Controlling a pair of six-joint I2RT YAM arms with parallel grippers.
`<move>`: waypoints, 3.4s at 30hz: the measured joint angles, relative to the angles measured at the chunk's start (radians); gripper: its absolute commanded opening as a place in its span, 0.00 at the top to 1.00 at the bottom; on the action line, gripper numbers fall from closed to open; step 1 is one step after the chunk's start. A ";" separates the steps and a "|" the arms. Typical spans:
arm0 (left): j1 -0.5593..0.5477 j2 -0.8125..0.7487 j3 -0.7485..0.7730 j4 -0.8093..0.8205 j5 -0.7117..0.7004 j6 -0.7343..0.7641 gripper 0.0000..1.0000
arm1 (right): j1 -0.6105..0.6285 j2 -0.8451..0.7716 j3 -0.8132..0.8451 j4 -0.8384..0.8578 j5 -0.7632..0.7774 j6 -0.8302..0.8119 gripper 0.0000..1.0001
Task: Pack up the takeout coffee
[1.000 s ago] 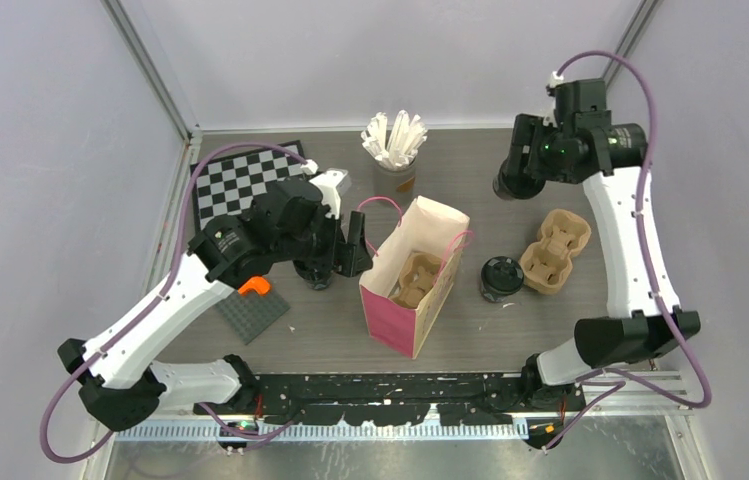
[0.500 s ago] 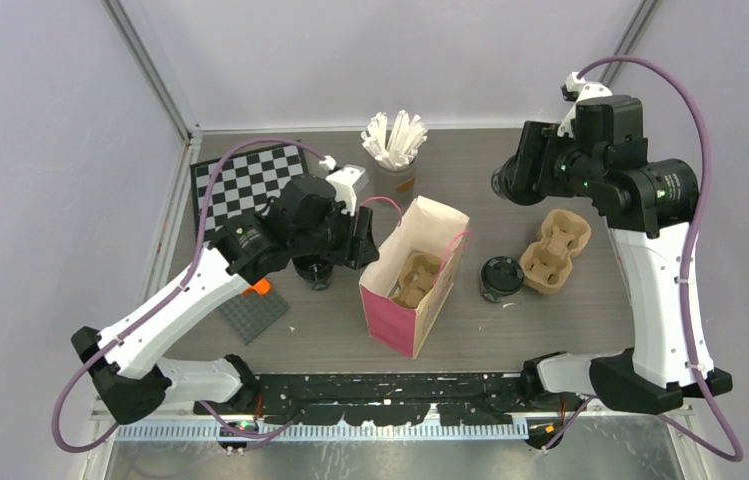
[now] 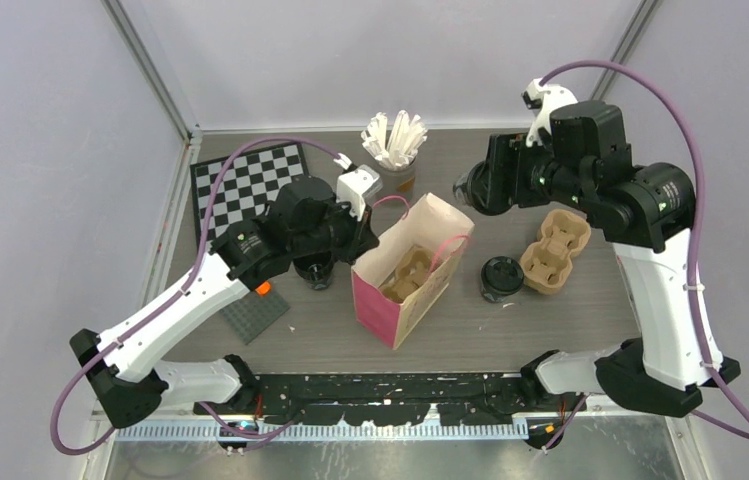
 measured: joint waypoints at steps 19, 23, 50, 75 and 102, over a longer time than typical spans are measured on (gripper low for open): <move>0.000 -0.033 0.044 -0.005 -0.116 0.034 0.39 | 0.152 -0.081 -0.236 0.007 -0.093 -0.003 0.27; 0.000 -0.098 0.097 -0.135 -0.160 -0.116 0.39 | 0.195 -0.076 -0.235 0.008 -0.083 0.003 0.27; 0.000 0.024 0.149 -0.439 -0.158 -0.615 0.90 | 0.324 -0.090 -0.346 0.081 -0.034 0.029 0.27; 0.135 -0.029 0.050 -0.128 0.066 -0.114 0.56 | 0.666 -0.041 -0.409 0.164 0.159 -0.186 0.27; 0.141 -0.256 -0.133 -0.288 0.088 -0.402 0.53 | 0.979 -0.014 -0.532 0.258 0.343 -0.204 0.28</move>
